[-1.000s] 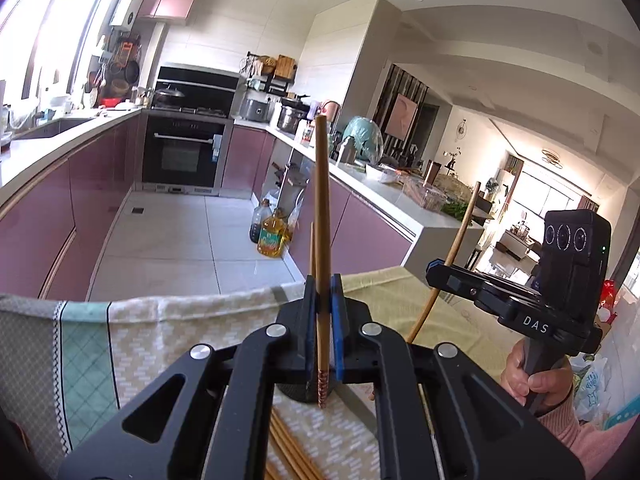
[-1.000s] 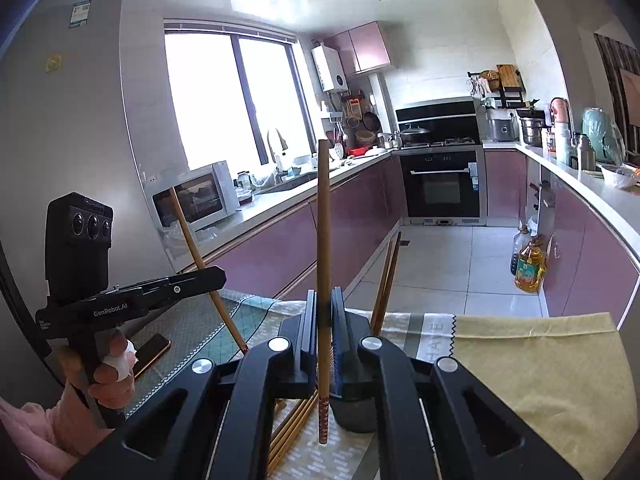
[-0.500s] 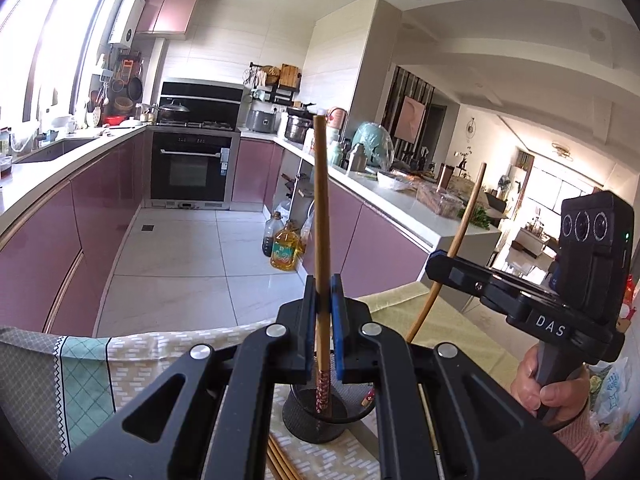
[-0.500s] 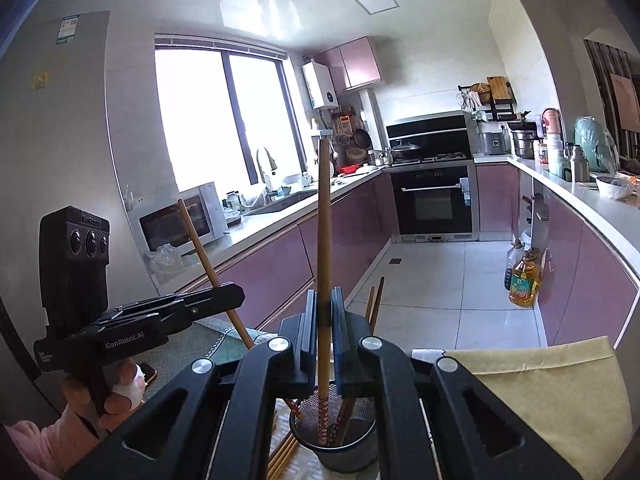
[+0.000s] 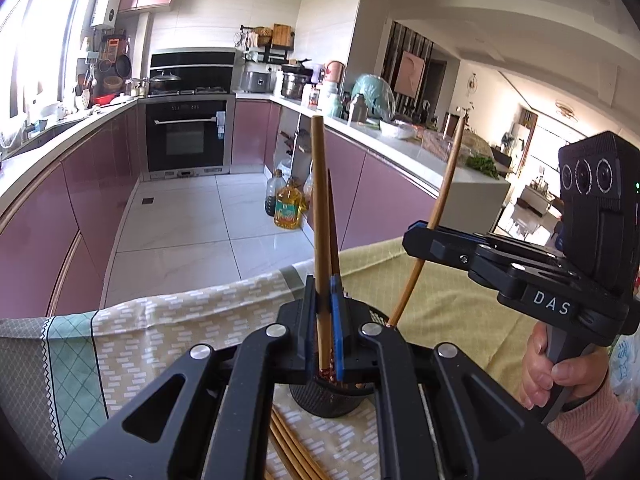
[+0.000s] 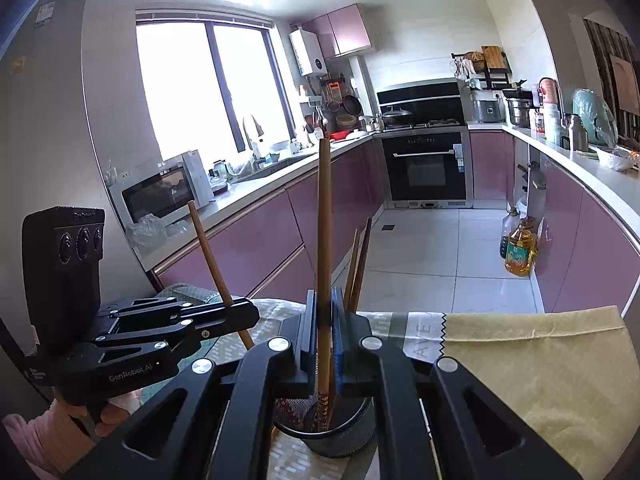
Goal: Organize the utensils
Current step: 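Raise the chopstick upright and lower it into the mesh holder, opening the left tool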
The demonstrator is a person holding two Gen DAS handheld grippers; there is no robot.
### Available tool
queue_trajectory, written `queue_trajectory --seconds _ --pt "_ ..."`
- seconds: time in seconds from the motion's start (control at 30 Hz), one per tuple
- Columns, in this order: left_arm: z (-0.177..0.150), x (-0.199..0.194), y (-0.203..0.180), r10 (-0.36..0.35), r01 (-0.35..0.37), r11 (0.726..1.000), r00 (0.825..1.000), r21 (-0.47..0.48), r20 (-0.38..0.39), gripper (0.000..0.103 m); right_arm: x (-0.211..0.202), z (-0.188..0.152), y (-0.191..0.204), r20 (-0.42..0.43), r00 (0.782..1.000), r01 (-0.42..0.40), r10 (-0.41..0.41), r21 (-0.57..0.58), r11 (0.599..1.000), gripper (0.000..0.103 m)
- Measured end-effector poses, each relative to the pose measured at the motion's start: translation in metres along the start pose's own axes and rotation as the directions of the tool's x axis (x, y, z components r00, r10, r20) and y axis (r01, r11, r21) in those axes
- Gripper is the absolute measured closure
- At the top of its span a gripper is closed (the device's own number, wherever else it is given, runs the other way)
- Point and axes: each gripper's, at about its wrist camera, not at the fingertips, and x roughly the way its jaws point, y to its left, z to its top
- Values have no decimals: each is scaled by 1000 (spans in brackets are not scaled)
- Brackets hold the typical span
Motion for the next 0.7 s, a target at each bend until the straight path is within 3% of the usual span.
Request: queue_trajectory --seconds 0.3,0.67,0.7 --pt "-5 22 5 6 -5 1000 998 9 -68 96 32 -13 -11 -145 989 5 -1 32 999 97" --pt "-4 42 8 21 -21 1000 995 -9 -93 95 50 -11 -21 -167 986 20 -5 88 996 94" --pt "-5 43 9 22 -24 1000 995 -14 -95 95 51 -10 -22 -164 987 19 -3 95 995 90"
